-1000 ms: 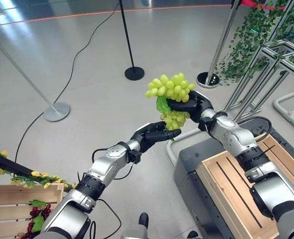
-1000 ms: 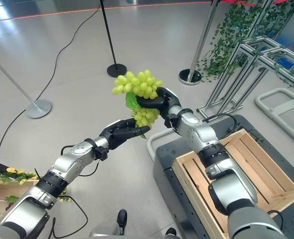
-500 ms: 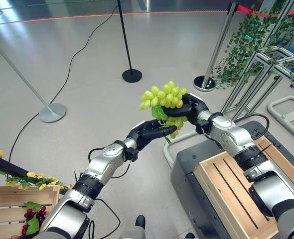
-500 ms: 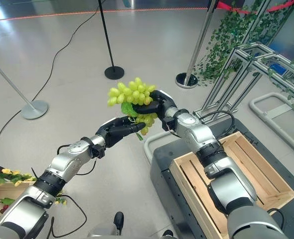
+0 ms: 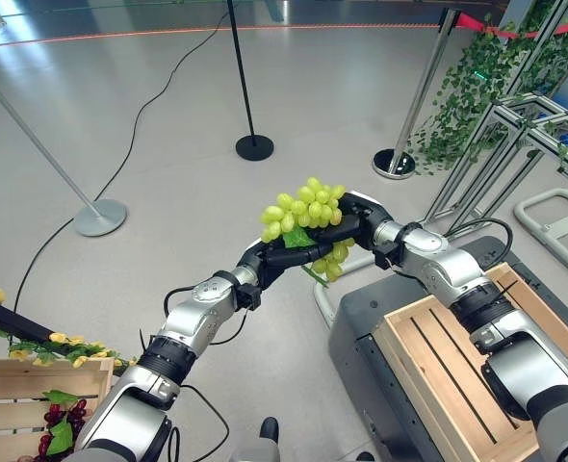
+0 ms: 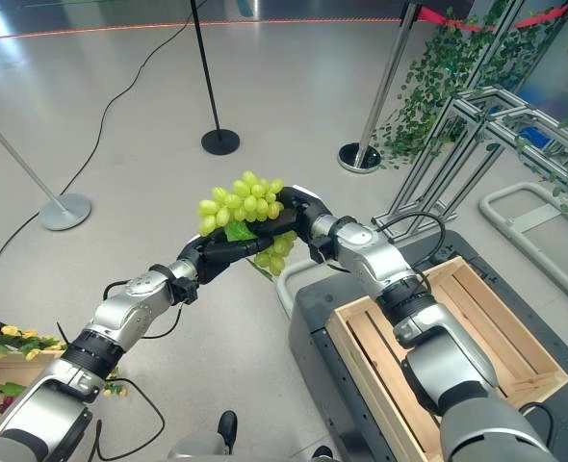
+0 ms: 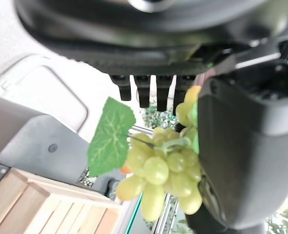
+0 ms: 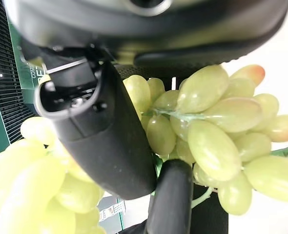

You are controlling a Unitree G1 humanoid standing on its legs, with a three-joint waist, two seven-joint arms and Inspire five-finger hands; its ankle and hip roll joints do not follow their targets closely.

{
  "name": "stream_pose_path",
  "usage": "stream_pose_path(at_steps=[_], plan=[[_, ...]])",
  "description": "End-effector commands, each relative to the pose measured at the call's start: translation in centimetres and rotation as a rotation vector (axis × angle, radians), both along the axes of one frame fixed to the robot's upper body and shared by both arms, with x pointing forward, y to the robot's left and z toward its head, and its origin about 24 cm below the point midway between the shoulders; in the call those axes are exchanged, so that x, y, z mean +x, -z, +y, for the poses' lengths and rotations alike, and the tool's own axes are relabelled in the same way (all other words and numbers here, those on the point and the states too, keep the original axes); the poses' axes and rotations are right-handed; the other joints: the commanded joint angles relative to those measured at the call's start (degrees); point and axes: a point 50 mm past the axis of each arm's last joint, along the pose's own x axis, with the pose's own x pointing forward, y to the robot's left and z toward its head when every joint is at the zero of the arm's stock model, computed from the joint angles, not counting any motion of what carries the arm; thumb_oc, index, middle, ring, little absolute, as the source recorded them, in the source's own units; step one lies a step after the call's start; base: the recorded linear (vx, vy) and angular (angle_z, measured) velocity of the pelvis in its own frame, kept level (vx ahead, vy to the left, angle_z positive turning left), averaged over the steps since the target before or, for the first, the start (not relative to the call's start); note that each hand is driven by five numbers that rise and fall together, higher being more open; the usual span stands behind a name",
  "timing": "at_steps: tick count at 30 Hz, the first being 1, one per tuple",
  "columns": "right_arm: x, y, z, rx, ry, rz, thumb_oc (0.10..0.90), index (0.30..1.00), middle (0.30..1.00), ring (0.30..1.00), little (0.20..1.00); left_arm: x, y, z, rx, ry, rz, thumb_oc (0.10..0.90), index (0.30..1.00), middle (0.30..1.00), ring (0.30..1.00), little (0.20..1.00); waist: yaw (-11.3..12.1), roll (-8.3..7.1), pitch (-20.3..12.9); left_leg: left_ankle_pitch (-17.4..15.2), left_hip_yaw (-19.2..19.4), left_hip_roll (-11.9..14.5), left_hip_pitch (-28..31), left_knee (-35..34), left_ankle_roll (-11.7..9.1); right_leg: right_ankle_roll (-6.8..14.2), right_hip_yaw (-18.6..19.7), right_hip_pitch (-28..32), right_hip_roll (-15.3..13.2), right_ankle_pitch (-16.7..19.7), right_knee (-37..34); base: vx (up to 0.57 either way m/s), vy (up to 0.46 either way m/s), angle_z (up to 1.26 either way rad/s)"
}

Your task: Pick up the fruits from the basket on one side to the basket on the other side

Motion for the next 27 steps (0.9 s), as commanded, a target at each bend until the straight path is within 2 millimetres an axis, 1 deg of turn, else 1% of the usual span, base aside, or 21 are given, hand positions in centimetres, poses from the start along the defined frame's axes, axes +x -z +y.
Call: stream_pose_path(at_steps=[1,2,5,6,10,11,12,17,23,27], plan=[[-0.9,-4.6,4.9,0.252,-0.222,-0.115,0.400,0.300,0.300,0.300,0.300,2.2,-4.0,-2.3,-0.131,0.043,-0.169,0.800,0.900,0.900,0.900,0.900,1.2,-0.29,-9.8,-1.1,0.1,2.5,0.1,-0.4,-3.8,-0.5,0.5,-0.6,-2.5,2.6,0.1,0.00,0.000,0.00],[-1.1,-4.6,5.5,0.302,-0.237,-0.100,0.400,0.300,0.300,0.300,0.300,2.1,-3.8,-2.5,-0.132,0.052,-0.164,0.800,0.900,0.900,0.900,0.900,1.3,-0.24,-9.8,-1.1,0.1,2.5,0.1,-0.4,-3.8,-0.5,0.5,-0.6,-2.5,2.6,0.1,0.00,0.000,0.00],[-1.5,-4.8,6.2,0.371,-0.259,-0.074,0.400,0.300,0.300,0.300,0.300,2.0,-3.7,-2.8,-0.127,0.070,-0.157,0.800,0.900,0.900,0.900,0.900,1.5,-0.17,-9.8,-1.1,-0.1,2.4,0.0,-0.4,-3.8,-0.5,0.4,-0.6,-2.5,2.6,0.1,0.00,0.000,0.00],[-1.7,-4.9,6.8,0.402,-0.275,-0.067,0.400,0.300,0.300,0.300,0.300,1.9,-3.6,-3.1,-0.127,0.080,-0.156,0.800,0.900,0.900,0.900,0.900,1.6,-0.09,-9.8,-1.1,-0.1,2.3,0.0,-0.4,-3.8,-0.5,0.3,-0.6,-2.5,2.6,0.1,0.00,0.000,0.00],[-1.9,-5.4,7.8,0.437,-0.298,-0.069,0.400,0.300,0.300,0.300,0.300,1.9,-3.5,-3.6,-0.114,0.101,-0.147,0.800,0.900,0.900,0.900,0.900,1.9,0.12,-9.9,-1.0,-0.1,2.3,-0.2,-0.4,-3.7,-0.4,0.1,-0.7,-2.6,2.7,0.1,0.00,0.000,0.00],[-1.9,-5.4,7.8,0.437,-0.298,-0.069,0.400,0.300,0.300,0.300,0.300,1.9,-3.5,-3.6,-0.114,0.101,-0.147,0.800,0.900,0.900,0.900,0.900,1.9,0.11,-9.9,-1.0,-0.1,2.3,-0.2,-0.4,-3.7,-0.4,0.1,-0.7,-2.6,2.7,0.1,0.00,0.000,0.00],[-2.1,-5.9,8.3,0.457,-0.313,-0.075,0.400,0.300,0.300,0.300,0.300,1.8,-3.4,-3.8,-0.101,0.114,-0.139,0.800,0.900,0.900,0.900,0.900,2.0,0.14,-9.9,-1.0,-0.3,2.2,-0.2,-0.4,-3.7,-0.4,0.0,-0.7,-2.6,2.7,0.1,0.00,0.000,0.00],[-2.4,-6.7,9.5,0.471,-0.344,-0.082,0.400,0.300,0.300,0.300,0.300,1.7,-3.0,-4.1,-0.086,0.143,-0.125,0.800,0.900,0.900,0.900,0.900,2.5,0.32,-10.1,-0.9,-0.6,2.0,-0.5,-0.4,-3.6,-0.4,-0.3,-0.8,-2.6,2.8,0.1,0.00,0.000,0.00],[-2.5,-6.9,10.2,0.465,-0.363,-0.076,0.400,0.300,0.300,0.300,0.300,1.8,-3.0,-4.4,-0.075,0.157,-0.124,0.800,0.900,0.900,0.900,0.900,2.8,0.32,-10.3,-0.8,-0.8,1.9,-0.6,-0.4,-3.6,-0.4,-0.6,-0.6,-2.6,2.8,0.1,0.00,0.000,0.00],[-2.6,-7.3,10.5,0.462,-0.369,-0.087,0.400,0.300,0.300,0.300,0.300,1.8,-3.3,-4.5,-0.075,0.140,-0.159,0.800,0.900,0.900,0.900,0.900,3.1,0.23,-10.3,-0.6,-1.2,1.8,-0.7,-0.4,-3.6,-0.4,-0.7,-0.6,-2.5,2.8,0.1,0.00,0.000,0.00]])
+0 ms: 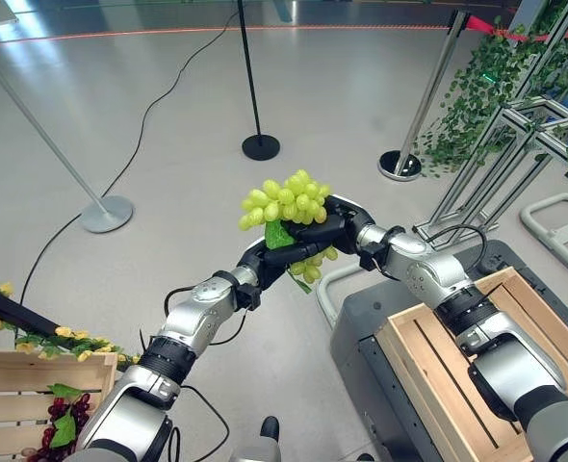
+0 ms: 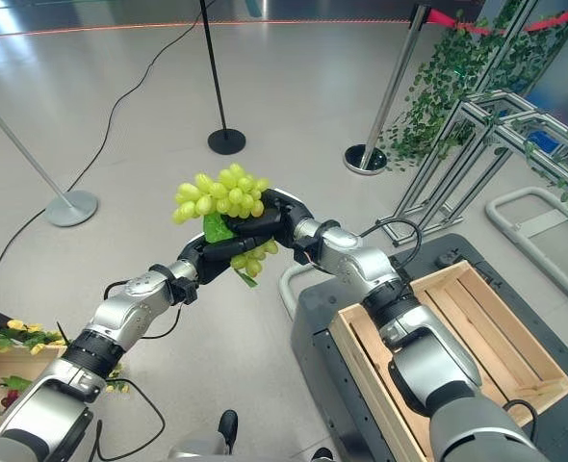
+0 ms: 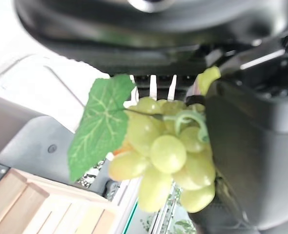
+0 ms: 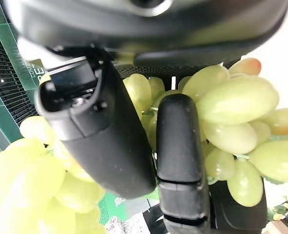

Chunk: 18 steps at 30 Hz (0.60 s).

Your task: Pick up the fruits from the basket on one side to the basket on the other side

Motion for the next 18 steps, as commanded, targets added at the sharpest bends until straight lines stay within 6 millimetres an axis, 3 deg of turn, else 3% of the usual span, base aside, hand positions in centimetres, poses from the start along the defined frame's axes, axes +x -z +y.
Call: stream_pose_path(at_steps=[1,3,4,18], plan=[[-2.0,-7.7,7.6,0.304,-0.274,-0.185,0.400,0.300,0.300,0.300,0.300,1.9,-3.5,-4.3,-0.070,0.107,-0.168,0.800,0.900,0.900,0.900,0.900,1.6,0.11,-10.2,-0.7,-1.1,1.8,-0.5,-0.5,-3.5,-0.4,-0.5,-0.5,-2.5,2.8,0.1,0.00,0.000,0.00],[-2.0,-7.9,7.6,0.303,-0.270,-0.195,0.400,0.300,0.300,0.300,0.300,2.0,-3.7,-4.2,-0.082,0.095,-0.188,0.800,0.900,0.900,0.900,0.900,1.6,-0.01,-10.3,-0.7,-1.2,1.8,-0.5,-0.5,-3.5,-0.5,-0.5,-0.5,-2.5,2.8,0.1,0.00,0.000,0.00],[-2.0,-8.0,7.6,0.301,-0.267,-0.202,0.400,0.300,0.300,0.300,0.300,2.0,-3.8,-4.2,-0.084,0.092,-0.192,0.400,0.300,0.300,0.300,0.300,1.7,-0.03,-10.3,-0.7,-1.3,1.8,-0.5,-0.5,-3.6,-0.5,-0.5,-0.5,-2.5,2.8,0.1,0.00,0.000,0.00],[-2.0,-9.4,7.3,0.365,-0.259,-0.263,0.400,0.300,0.300,0.300,0.300,2.0,-3.6,-3.8,-0.066,0.022,-0.217,0.400,0.300,0.300,0.300,0.300,1.6,-0.25,-10.2,-0.6,-1.2,1.9,-0.4,-0.5,-3.6,-0.7,-0.2,-0.5,-2.3,2.7,0.1,0.00,0.000,0.00]])
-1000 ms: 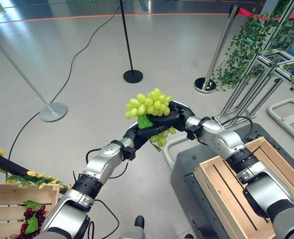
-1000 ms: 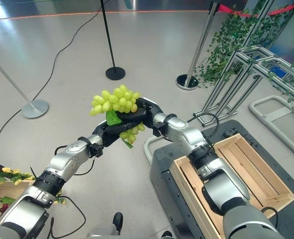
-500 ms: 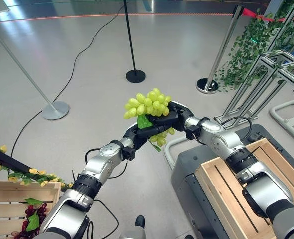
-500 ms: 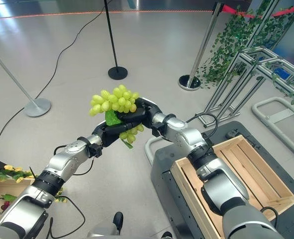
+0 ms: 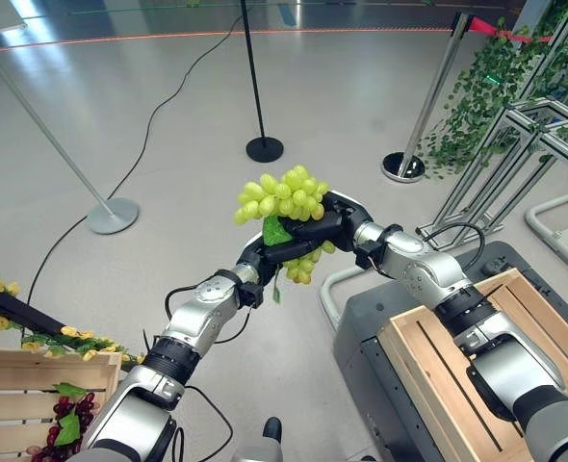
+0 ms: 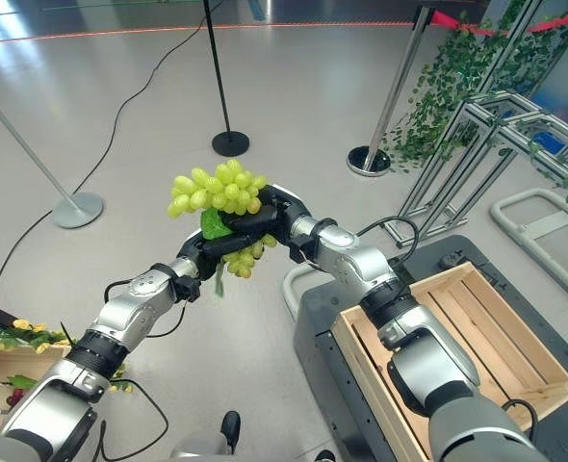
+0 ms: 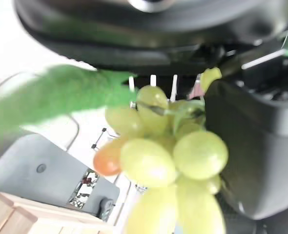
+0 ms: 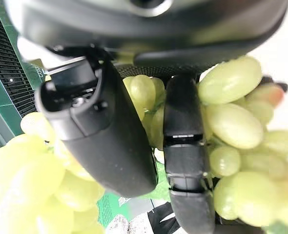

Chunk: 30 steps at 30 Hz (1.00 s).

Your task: Pick up the fruits from the basket on one side to the basket on the other side

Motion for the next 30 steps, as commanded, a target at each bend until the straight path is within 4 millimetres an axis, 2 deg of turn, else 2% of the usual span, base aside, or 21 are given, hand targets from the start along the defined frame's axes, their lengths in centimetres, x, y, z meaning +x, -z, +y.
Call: stream_pose_path(at_steps=[1,9,10,11,13,14,17,22,26,30], plan=[[-1.9,-8.9,6.8,0.360,-0.281,-0.246,0.400,0.300,0.300,0.300,0.300,1.8,-3.4,-3.6,-0.090,0.088,-0.165,0.400,0.300,0.300,0.300,0.300,1.1,-0.87,-9.8,-0.6,-1.1,1.9,-0.4,-0.5,-3.5,-0.6,-0.2,-0.4,-2.4,2.7,0.1,0.00,0.000,0.00],[-2.0,-9.7,6.9,0.392,-0.266,-0.291,0.400,0.300,0.300,0.300,0.300,1.7,-3.0,-3.8,-0.084,0.089,-0.159,0.400,0.300,0.300,0.300,0.300,1.1,-0.77,-9.7,-0.7,-1.1,1.9,-0.3,-0.5,-3.5,-0.7,-0.2,-0.3,-2.4,2.6,0.1,0.00,0.000,0.00],[-1.9,-9.8,6.7,0.380,-0.244,-0.312,0.547,0.521,0.521,0.521,0.521,1.7,-2.9,-3.7,-0.082,0.089,-0.160,0.400,0.300,0.300,0.300,0.300,1.1,-0.76,-9.7,-0.7,-1.1,1.9,-0.3,-0.5,-3.5,-0.7,-0.2,-0.3,-2.4,2.5,0.1,0.00,0.000,0.00],[-1.8,-9.9,6.5,0.362,-0.214,-0.337,0.800,0.900,0.900,0.900,0.900,1.7,-2.8,-3.7,-0.082,0.089,-0.159,0.400,0.300,0.300,0.300,0.300,1.1,-0.73,-9.7,-0.7,-1.1,2.0,-0.2,-0.5,-3.5,-0.7,-0.2,-0.3,-2.4,2.5,0.1,0.00,0.000,0.00],[-1.6,-10.2,6.3,0.324,-0.177,-0.387,0.800,0.900,0.900,0.900,0.900,1.6,-2.8,-3.7,-0.079,0.085,-0.159,0.400,0.300,0.300,0.300,0.300,1.1,-0.73,-9.7,-0.7,-1.0,1.9,-0.2,-0.5,-3.5,-0.7,0.0,-0.3,-2.4,2.6,0.1,0.00,0.000,0.00],[-1.5,-11.0,5.7,0.199,-0.097,-0.531,0.800,0.900,0.900,0.900,0.900,1.7,-2.7,-3.5,-0.078,0.075,-0.160,0.400,0.300,0.300,0.300,0.300,0.9,-0.67,-9.7,-0.7,-1.0,1.9,-0.2,-0.5,-3.4,-0.6,0.2,-0.4,-2.4,2.6,0.1,0.00,0.000,0.00],[-1.3,-12.2,4.6,0.004,0.043,-0.740,0.800,0.900,0.900,0.900,0.900,1.7,-2.7,-3.3,-0.077,0.056,-0.160,0.400,0.300,0.300,0.300,0.300,0.6,-0.62,-9.6,-0.8,-0.7,1.9,0.0,-0.5,-3.4,-0.6,0.7,-0.4,-2.3,2.6,0.1,0.00,0.000,0.00],[-1.8,-14.5,3.1,-0.130,0.164,-0.955,0.800,0.900,0.900,0.900,0.900,1.8,-2.7,-2.5,-0.074,0.021,-0.164,0.400,0.300,0.300,0.300,0.300,-0.4,-0.64,-9.6,-0.9,-0.3,1.8,0.0,-0.5,-3.1,-0.5,1.6,-0.9,-2.3,2.5,0.1,0.00,0.000,0.00],[-1.9,-14.7,2.8,-0.151,0.201,-0.995,0.800,0.900,0.900,0.900,0.900,1.8,-2.6,-2.4,-0.069,0.024,-0.165,0.400,0.300,0.300,0.300,0.300,-0.5,-0.64,-9.6,-1.0,-0.3,1.8,0.1,-0.5,-3.0,-0.5,1.9,-0.9,-2.2,2.5,0.1,0.00,0.000,0.00],[-1.9,-14.0,2.5,-0.173,0.154,-0.956,0.800,0.900,0.900,0.900,0.900,1.8,-2.6,-2.0,-0.069,0.031,-0.166,0.400,0.300,0.300,0.300,0.300,-0.6,-0.66,-9.5,-1.2,-0.4,1.7,0.1,-0.5,-3.0,-0.4,2.0,-0.9,-2.2,2.4,0.1,0.00,0.000,0.00]])
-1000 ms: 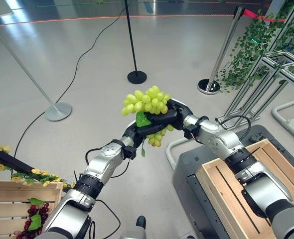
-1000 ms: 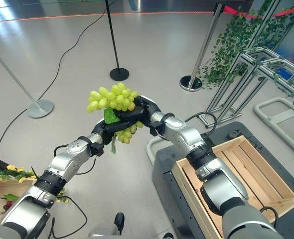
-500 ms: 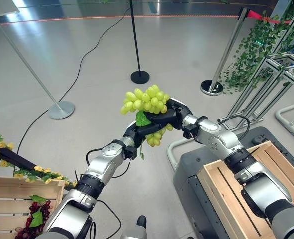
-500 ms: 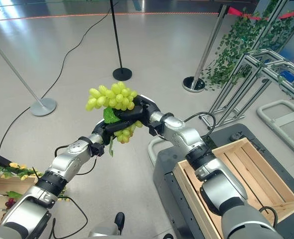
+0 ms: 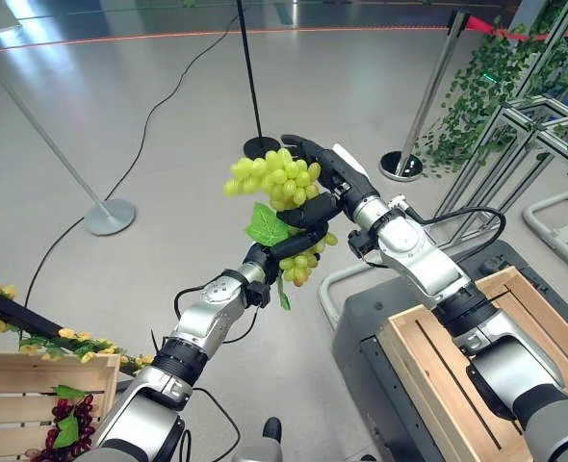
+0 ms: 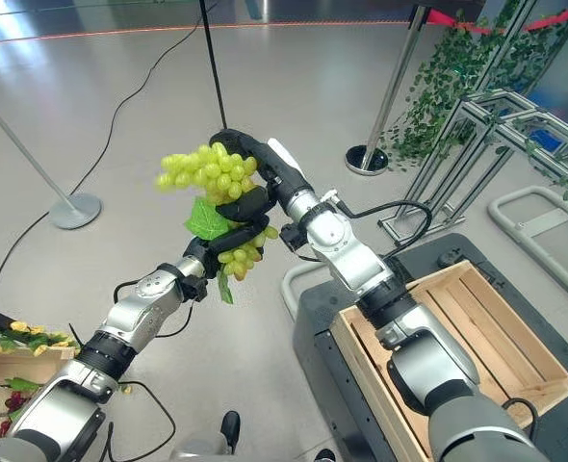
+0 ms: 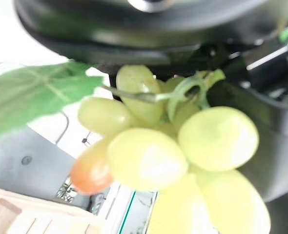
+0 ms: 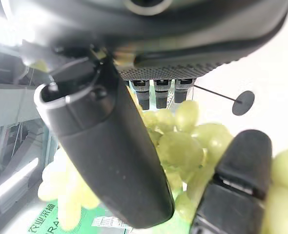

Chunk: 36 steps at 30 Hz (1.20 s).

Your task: Pick up the fruits from the basket on one side to the basket on the other side

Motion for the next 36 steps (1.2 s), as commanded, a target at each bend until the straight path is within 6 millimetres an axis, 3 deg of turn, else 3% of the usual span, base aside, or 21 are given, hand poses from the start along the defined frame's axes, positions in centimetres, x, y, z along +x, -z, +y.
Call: stream_pose_path(at_steps=[1,13,14,20,28,32,36], plan=[[-1.6,-9.3,2.1,0.088,-0.168,-0.370,0.800,0.900,0.900,0.900,0.900,1.7,-2.5,-0.8,-0.025,0.015,-0.131,0.400,0.300,0.300,0.300,0.300,0.3,-0.77,-9.4,-1.2,-0.7,1.7,0.1,-0.5,-3.0,-0.4,1.6,-0.7,-2.2,2.4,0.1,0.00,0.000,0.00],[-2.6,-6.4,3.1,0.386,-0.737,0.094,0.800,0.900,0.900,0.900,0.900,1.3,-2.0,-0.1,-0.017,0.022,-0.134,0.400,0.300,0.300,0.300,0.300,0.8,-1.63,-9.3,-1.3,-0.8,2.1,0.3,-0.5,-3.5,-0.4,0.5,-0.1,-2.3,2.5,0.1,0.00,0.000,0.00],[-3.2,-6.3,3.5,0.467,-0.862,0.140,0.800,0.900,0.900,0.900,0.900,1.2,-1.8,-0.1,-0.019,0.022,-0.134,0.400,0.300,0.300,0.300,0.300,1.1,-1.72,-9.4,-1.3,-0.9,2.1,0.2,-0.5,-3.6,-0.4,0.3,0.0,-2.3,2.4,0.1,0.00,0.000,0.00],[-5.0,-6.1,5.1,0.807,-1.188,0.228,0.800,0.900,0.900,0.900,0.900,0.9,-1.3,-0.7,-0.029,0.013,-0.138,0.400,0.300,0.300,0.300,0.300,2.1,-1.84,-9.9,-1.3,-1.5,2.1,0.0,-0.5,-3.6,-0.3,-0.3,0.3,-2.3,2.1,0.1,0.00,0.000,0.00],[-5.7,-6.3,5.4,1.058,-1.284,0.198,0.800,0.900,0.900,0.900,0.900,1.1,-0.8,-0.7,-0.031,-0.016,-0.135,0.400,0.300,0.300,0.300,0.300,2.1,-1.16,-10.2,-1.3,-1.2,1.8,-0.3,-0.5,-3.4,-0.2,-0.1,0.0,-2.4,2.0,0.1,0.00,0.000,0.00],[-5.0,-6.0,4.7,1.110,-1.232,0.172,0.800,0.900,0.900,0.900,0.900,1.4,-0.7,0.0,-0.036,-0.038,-0.129,0.400,0.300,0.300,0.300,0.300,1.8,-0.80,-10.5,-1.3,-0.7,1.8,-0.4,-0.5,-3.4,-0.2,0.1,-0.2,-2.5,1.8,0.1,0.01,0.008,-0.03],[-3.6,-5.7,2.5,1.172,-1.070,0.125,0.800,0.900,0.900,0.900,0.900,1.6,-0.7,1.0,-0.040,-0.082,-0.145,0.400,0.300,0.300,0.300,0.300,1.4,-0.66,-10.5,-1.3,-0.3,1.8,-0.4,-0.5,-3.3,-0.2,0.2,-0.3,-2.5,1.8,0.1,0.02,0.015,-0.07]])
